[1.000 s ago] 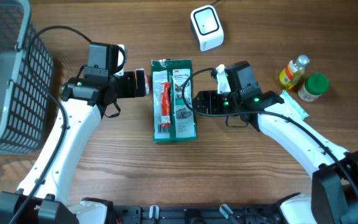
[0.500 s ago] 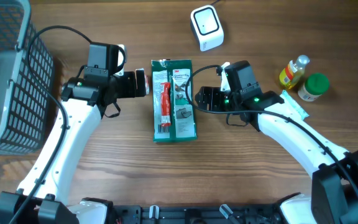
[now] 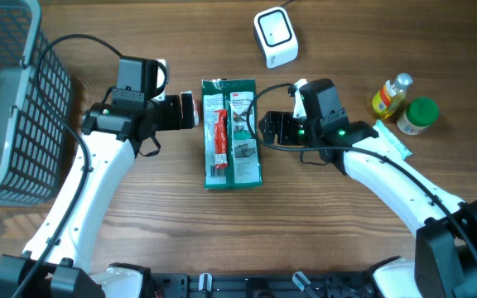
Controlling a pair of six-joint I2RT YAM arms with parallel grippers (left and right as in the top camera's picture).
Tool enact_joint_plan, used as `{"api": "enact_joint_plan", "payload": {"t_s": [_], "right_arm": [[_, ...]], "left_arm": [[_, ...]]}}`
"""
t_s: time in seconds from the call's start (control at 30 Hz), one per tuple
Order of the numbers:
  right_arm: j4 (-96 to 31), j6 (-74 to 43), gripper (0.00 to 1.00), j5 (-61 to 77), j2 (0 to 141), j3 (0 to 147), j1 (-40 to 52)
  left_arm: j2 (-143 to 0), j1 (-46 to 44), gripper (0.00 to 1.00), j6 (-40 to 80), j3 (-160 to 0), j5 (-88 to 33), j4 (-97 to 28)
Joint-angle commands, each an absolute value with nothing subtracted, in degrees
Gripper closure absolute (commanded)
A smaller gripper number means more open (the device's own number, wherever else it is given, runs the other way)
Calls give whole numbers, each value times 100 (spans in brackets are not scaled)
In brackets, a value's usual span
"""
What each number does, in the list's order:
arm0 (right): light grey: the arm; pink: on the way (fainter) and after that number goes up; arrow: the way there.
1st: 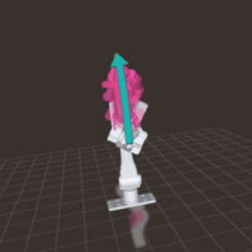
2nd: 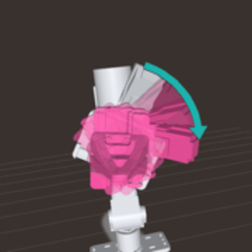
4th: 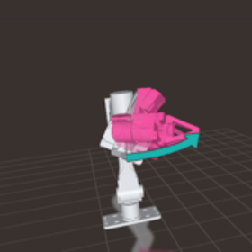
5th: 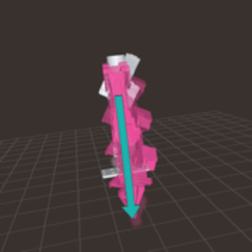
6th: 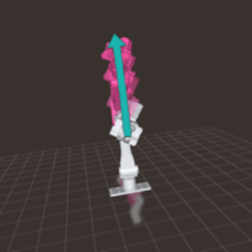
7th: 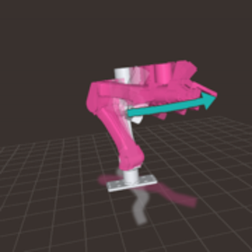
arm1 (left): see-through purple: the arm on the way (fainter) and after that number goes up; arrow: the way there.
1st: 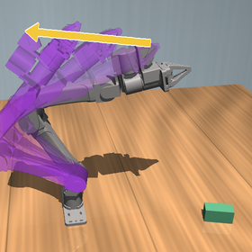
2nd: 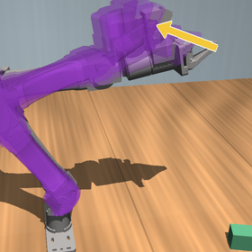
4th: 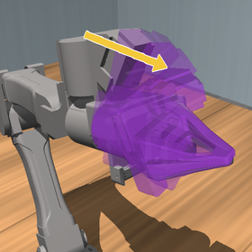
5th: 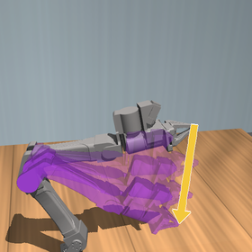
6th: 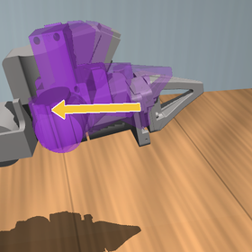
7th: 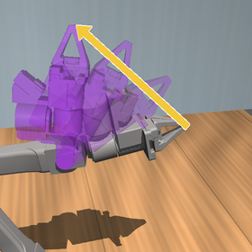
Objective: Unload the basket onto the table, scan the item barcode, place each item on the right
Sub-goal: 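Move the right gripper over the green 3M gloves pack, then lower the right gripper onto the red tube and grasp it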
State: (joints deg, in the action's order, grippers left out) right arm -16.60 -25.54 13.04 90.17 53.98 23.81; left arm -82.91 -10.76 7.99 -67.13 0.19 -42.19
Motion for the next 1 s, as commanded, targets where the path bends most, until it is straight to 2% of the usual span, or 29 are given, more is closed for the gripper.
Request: {"api": "enact_joint_plan", "payload": {"t_s": [0.0,0.03,0.1,0.3,0.6,0.9,0.97], "right_arm": [[-1671,-2606,13,1400,9059,5354,2447],[-1678,-2604,14,1400,9061,5354,2491],[-1645,-2609,30,1396,9061,5354,2659],[-1063,-3089,46,1107,9299,5354,3332],[56,-3317,48,349,10420,5354,4560],[191,-3310,49,-325,10940,5354,4696],[235,-3306,51,-322,11021,5354,4705]], "left_arm": [[-8261,-1066,0,775,-6768,73,-4204],[-8261,-1066,0,775,-6768,73,-4204],[-8261,-1066,0,775,-6768,73,-4204],[-8261,-1066,0,775,-6768,73,-4204],[-8261,-1066,0,775,-6768,73,-4204],[-8261,-1066,0,775,-6768,73,-4206],[-8261,-1066,0,775,-6768,73,-4204]]}}
